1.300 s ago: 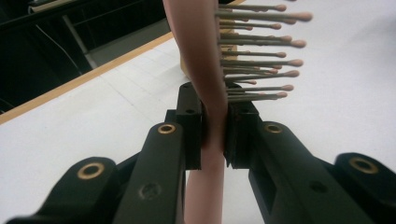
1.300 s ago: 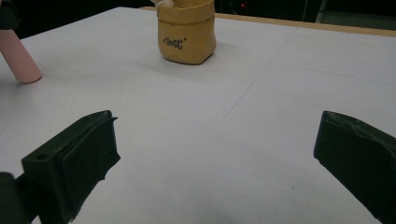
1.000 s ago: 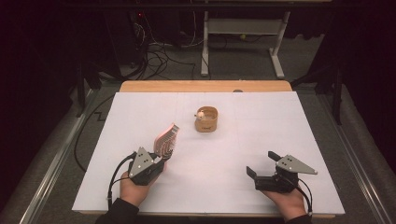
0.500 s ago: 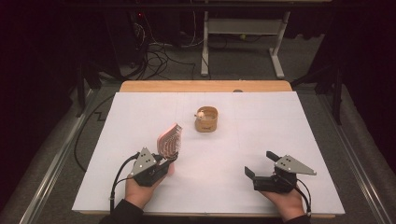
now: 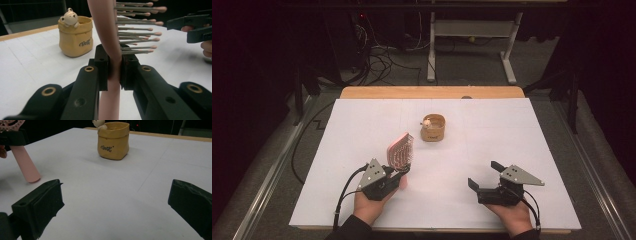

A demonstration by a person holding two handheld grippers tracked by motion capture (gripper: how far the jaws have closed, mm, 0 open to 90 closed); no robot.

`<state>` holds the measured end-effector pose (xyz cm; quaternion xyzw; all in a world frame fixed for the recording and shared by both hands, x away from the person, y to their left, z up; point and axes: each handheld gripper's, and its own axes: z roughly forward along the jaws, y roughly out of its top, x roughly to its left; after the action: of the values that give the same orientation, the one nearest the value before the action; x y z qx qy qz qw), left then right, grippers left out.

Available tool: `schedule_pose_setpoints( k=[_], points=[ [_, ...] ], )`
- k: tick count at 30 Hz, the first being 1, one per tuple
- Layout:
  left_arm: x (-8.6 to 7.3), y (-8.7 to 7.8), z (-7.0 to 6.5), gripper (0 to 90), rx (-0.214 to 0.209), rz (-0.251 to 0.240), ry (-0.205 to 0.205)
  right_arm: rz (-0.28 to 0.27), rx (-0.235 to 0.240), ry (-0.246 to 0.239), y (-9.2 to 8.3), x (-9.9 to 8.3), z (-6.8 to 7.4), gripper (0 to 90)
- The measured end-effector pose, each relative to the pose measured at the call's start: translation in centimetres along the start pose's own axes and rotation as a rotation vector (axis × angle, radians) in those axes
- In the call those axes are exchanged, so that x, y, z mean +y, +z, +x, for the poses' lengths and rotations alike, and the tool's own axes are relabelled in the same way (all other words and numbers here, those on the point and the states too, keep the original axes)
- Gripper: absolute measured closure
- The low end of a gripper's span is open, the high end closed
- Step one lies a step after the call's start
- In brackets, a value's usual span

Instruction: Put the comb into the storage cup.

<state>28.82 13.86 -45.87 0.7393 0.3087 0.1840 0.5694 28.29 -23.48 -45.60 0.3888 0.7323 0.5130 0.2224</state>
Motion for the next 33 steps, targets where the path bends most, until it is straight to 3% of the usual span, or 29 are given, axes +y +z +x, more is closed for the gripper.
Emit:
schedule_pose_setpoints(
  k=[6, 11, 19, 25, 30, 33],
  points=[
    [0.6, 0.6, 0.2, 78.3, 0.011, -0.020, -0.022, -0.018, 0.039, -0.011, 0.9, 1.4, 0.8, 0.1],
    [1.1, 0.5, 0.3, 78.3, 0.033, -0.023, 0.003, -0.034, 0.082, -0.038, 2.1, 2.8, 1.7, 0.1],
    [2.0, 1.4, 0.8, 78.3, 0.062, -0.041, -0.018, -0.064, 0.106, -0.055, 3.7, 4.7, 2.7, 0.1],
    [2.2, 3.0, 0.3, 78.3, 0.037, -0.058, -0.038, -0.078, 0.126, -0.063, 5.1, 6.3, 3.3, 0.1],
    [1.9, 3.6, -0.7, 78.3, 0.018, -0.043, -0.010, -0.081, 0.137, -0.062, 5.8, 6.8, 4.0, 0.1],
    [1.8, 3.6, -1.0, 78.4, -0.004, -0.039, -0.017, -0.078, 0.149, -0.070, 5.8, 6.7, 4.6, 0.1]
  ],
)
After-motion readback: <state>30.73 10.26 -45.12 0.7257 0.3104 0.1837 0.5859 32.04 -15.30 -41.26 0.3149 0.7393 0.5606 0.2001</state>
